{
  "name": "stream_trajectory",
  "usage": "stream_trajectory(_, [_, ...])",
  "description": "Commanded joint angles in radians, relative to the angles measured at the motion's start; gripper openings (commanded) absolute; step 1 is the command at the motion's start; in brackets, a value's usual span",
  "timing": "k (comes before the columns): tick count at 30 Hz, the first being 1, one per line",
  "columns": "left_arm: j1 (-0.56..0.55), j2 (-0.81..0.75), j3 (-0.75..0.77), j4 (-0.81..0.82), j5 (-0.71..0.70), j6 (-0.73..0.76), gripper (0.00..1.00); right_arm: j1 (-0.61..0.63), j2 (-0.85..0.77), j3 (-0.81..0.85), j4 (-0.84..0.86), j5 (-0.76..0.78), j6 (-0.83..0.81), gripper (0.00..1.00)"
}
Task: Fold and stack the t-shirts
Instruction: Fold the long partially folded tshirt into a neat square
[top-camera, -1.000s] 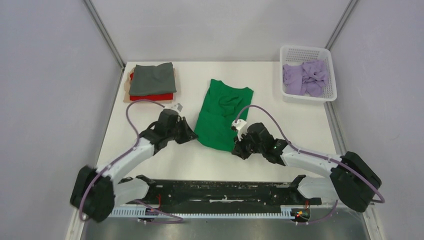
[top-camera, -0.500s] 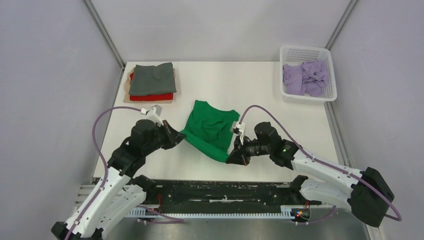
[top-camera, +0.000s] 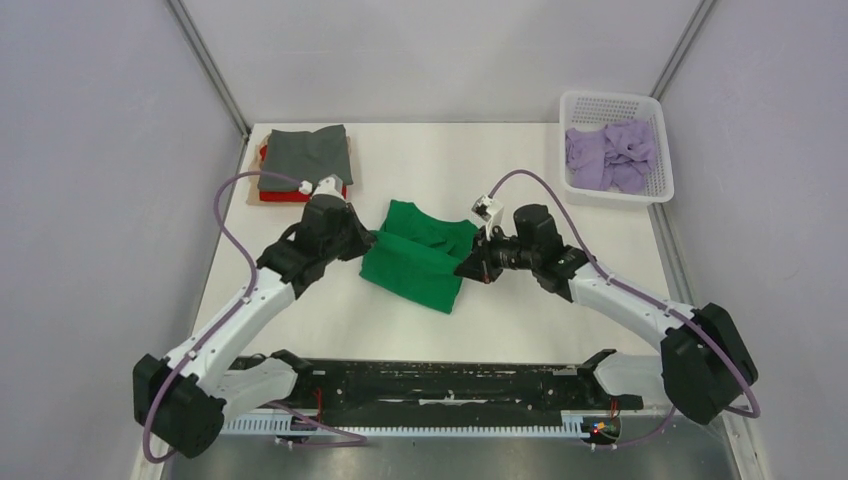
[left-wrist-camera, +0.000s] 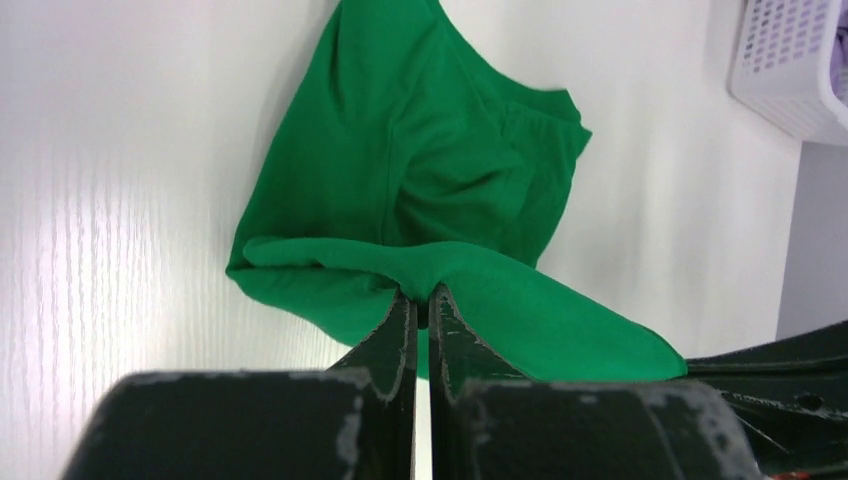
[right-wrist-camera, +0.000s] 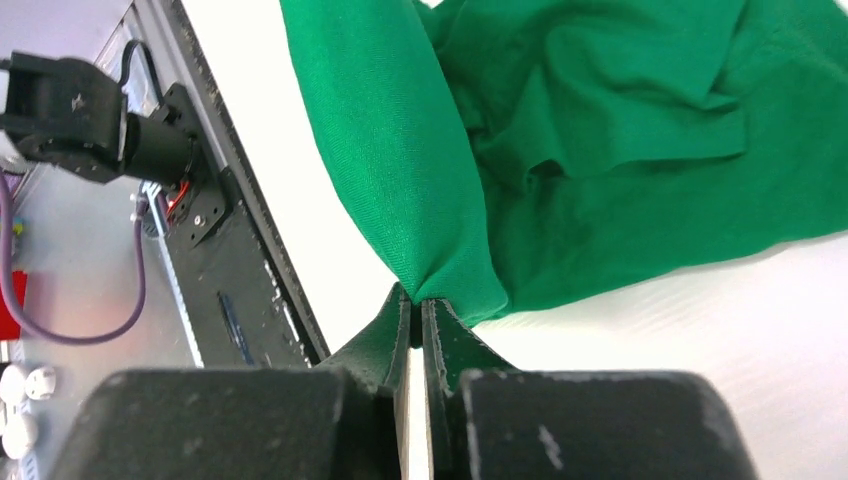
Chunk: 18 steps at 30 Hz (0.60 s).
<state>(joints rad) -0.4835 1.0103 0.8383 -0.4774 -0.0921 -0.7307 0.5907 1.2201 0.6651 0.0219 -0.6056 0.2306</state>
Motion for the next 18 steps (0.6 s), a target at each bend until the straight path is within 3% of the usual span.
stream_trajectory(1, [0.022, 0.104, 0.096, 0.14, -0.058, 0.072, 0.02, -0.045, 0.067, 0.091, 0.05, -0.001, 0.0, 0.0])
stream_trajectory(18, [0.105, 0.591, 0.346, 0.253, 0.074, 0.138, 0.02, -0.203, 0.326, 0.186, 0.163, -0.028, 0.027, 0.0])
